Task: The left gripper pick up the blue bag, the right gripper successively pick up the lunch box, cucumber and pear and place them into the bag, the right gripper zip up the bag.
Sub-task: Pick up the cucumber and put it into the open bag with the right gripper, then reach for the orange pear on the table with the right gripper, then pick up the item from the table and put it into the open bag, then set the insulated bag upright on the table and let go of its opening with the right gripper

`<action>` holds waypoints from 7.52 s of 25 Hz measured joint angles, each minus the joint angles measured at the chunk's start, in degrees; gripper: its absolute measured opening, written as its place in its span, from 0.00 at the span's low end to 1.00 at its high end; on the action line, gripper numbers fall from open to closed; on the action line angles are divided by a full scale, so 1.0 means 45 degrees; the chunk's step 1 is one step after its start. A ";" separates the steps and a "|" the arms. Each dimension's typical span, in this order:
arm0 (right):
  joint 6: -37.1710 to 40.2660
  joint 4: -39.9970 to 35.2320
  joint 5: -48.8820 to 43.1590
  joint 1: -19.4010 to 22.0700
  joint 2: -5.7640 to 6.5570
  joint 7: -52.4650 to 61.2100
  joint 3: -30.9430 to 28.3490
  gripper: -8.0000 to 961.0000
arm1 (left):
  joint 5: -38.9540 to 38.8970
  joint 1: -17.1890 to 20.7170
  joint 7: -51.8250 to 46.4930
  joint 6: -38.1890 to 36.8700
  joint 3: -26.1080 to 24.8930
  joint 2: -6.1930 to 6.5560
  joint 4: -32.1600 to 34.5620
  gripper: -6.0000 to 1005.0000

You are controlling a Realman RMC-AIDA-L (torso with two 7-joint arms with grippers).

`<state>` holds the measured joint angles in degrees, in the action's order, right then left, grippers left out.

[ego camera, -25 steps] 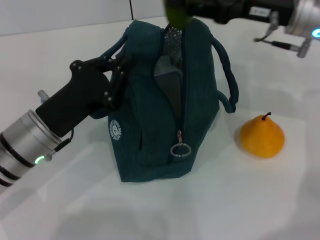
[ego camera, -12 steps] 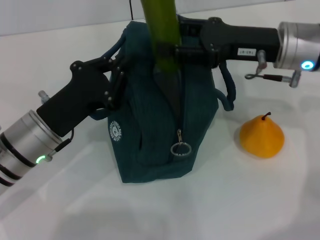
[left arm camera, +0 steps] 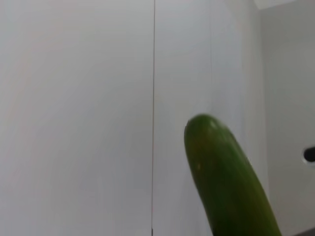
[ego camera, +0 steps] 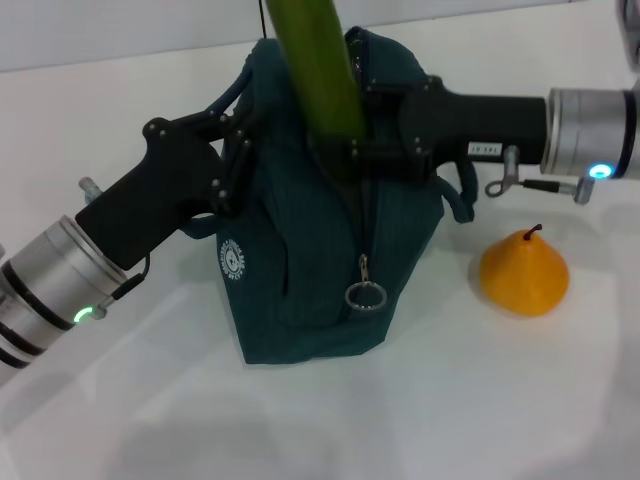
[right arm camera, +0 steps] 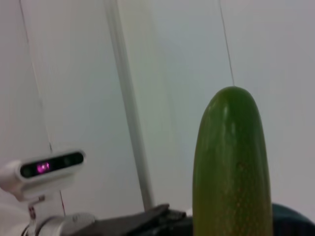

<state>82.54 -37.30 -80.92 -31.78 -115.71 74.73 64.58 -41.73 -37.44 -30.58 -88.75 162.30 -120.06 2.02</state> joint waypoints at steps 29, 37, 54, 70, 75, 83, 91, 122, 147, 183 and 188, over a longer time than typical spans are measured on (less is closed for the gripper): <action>0.0230 0.1613 0.1933 0.0406 -0.0055 -0.2755 0.0169 0.82 | 0.0057 -0.0017 0.0000 -0.0024 -0.0007 0.0060 0.0088 0.05; 0.3069 0.0505 0.2476 0.2462 0.0323 -0.2834 -0.2020 0.88 | 0.0048 0.0011 0.0000 -0.0033 -0.0007 0.0060 0.0051 0.05; 0.4085 0.4720 0.2468 0.5530 0.0350 -0.8142 -0.3782 0.84 | 0.0012 0.0088 0.0022 -0.0022 -0.0012 0.0023 0.0106 0.05; 0.2886 0.6124 0.2264 0.4718 0.0180 -0.9160 -0.3625 0.79 | 0.0019 0.0259 0.0468 -0.0102 -0.0012 0.0000 0.0294 0.05; 0.2480 0.6254 0.2238 0.4545 0.0133 -0.9167 -0.3538 0.60 | 0.0008 0.0266 0.0470 -0.0123 -0.0012 0.0004 0.0294 0.05; 0.1975 0.6175 0.2221 0.4406 0.0131 -0.9192 -0.3043 0.44 | 0.0018 0.0269 0.0480 -0.0123 -0.0012 0.0020 0.0295 0.05; 0.1847 0.6152 0.2222 0.4302 0.0131 -0.9209 -0.2950 0.43 | -0.0016 0.0295 0.0488 -0.0119 -0.0012 -0.0005 0.0294 0.05; 0.2349 0.5871 0.2427 0.4248 0.0167 -0.9493 -0.2812 0.04 | -0.0046 0.0296 0.0489 -0.0115 -0.0012 -0.0001 0.0353 0.05; 0.4986 0.2910 0.2960 0.0196 0.0406 -0.1423 -0.2965 0.10 | 0.0171 0.0432 0.1066 -0.0464 0.0036 0.0019 0.0924 0.05; 0.1819 0.2958 0.1794 0.0270 -0.0054 -0.3547 0.0249 0.18 | -0.0009 0.0469 0.1192 -0.0179 -0.0013 -0.0052 0.1208 0.05; 0.2216 0.2905 0.2392 0.0546 -0.0021 -0.3603 0.0169 0.22 | -0.0029 0.0471 0.1192 -0.0085 -0.0013 -0.0046 0.1192 0.05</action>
<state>92.52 -24.23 -70.16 -29.32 -115.80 58.52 65.34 -41.85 -35.32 -25.22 -89.13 162.24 -120.27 7.38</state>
